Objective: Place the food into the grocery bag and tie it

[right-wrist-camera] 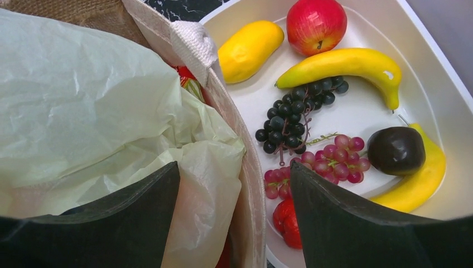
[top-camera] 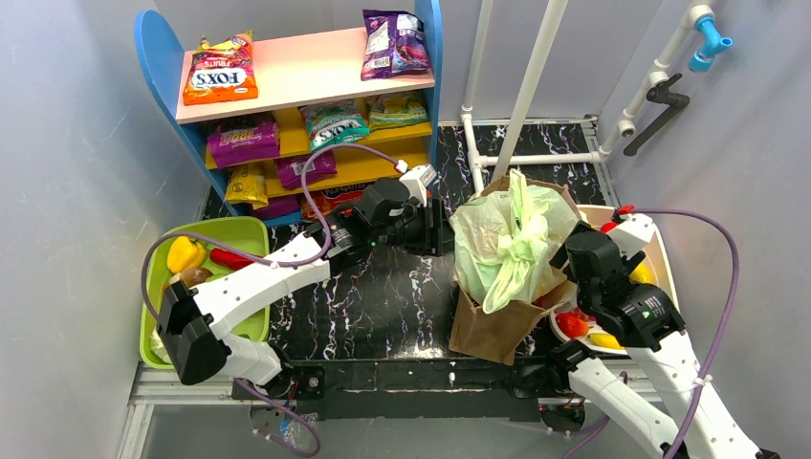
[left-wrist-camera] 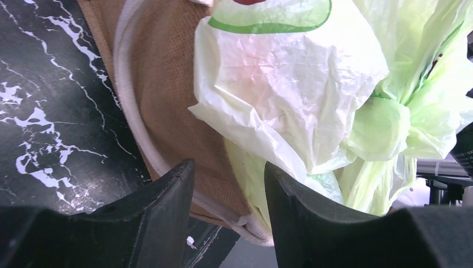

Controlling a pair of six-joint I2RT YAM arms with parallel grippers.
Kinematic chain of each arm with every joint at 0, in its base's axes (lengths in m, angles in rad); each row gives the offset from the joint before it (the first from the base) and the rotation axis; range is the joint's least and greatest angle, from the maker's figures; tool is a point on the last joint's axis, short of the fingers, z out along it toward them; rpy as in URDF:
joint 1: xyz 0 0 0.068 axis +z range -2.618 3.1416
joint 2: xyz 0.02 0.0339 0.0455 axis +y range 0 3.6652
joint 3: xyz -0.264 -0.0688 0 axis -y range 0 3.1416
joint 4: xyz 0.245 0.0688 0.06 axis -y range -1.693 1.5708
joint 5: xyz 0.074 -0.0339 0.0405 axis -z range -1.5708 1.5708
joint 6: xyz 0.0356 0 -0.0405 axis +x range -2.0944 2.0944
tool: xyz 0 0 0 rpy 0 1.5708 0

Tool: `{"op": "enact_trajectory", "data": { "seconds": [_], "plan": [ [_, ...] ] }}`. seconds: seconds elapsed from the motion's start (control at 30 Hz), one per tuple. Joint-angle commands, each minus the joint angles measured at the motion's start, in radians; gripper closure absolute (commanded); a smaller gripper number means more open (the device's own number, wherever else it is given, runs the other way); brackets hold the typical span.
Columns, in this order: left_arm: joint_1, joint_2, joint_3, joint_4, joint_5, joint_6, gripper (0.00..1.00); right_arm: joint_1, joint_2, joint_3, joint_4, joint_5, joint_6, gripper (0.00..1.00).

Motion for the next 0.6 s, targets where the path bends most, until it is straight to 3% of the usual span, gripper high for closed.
{"op": "enact_trajectory", "data": {
  "seconds": [0.0, 0.1, 0.17, 0.3, 0.37, 0.47, 0.57],
  "plan": [
    [-0.029, 0.036, 0.019, 0.024, 0.011, -0.004, 0.52, -0.006, -0.007, -0.007, 0.016, -0.013, 0.037, 0.26],
    [-0.048, 0.048, 0.029, 0.020, -0.010, 0.006, 0.53, -0.006, -0.019, -0.011, 0.021, -0.020, 0.036, 0.38],
    [-0.054, 0.061, 0.035, 0.009, -0.018, 0.008, 0.57, -0.006, -0.028, -0.014, 0.033, -0.027, 0.023, 0.53],
    [-0.056, 0.102, 0.034, 0.010, 0.000, -0.003, 0.82, -0.006, -0.030, -0.016, 0.058, -0.052, -0.006, 0.80],
    [-0.058, 0.117, 0.045, 0.003, 0.018, 0.012, 0.98, -0.006, -0.035, -0.016, 0.099, -0.075, -0.047, 0.86],
    [-0.058, 0.108, 0.111, -0.073, 0.011, 0.056, 1.00, -0.006, -0.047, 0.004, 0.183, -0.156, -0.128, 0.98],
    [-0.060, 0.101, 0.242, -0.235, -0.032, 0.132, 1.00, -0.006, -0.044, 0.037, 0.292, -0.355, -0.213, 0.99]
  ]
}}
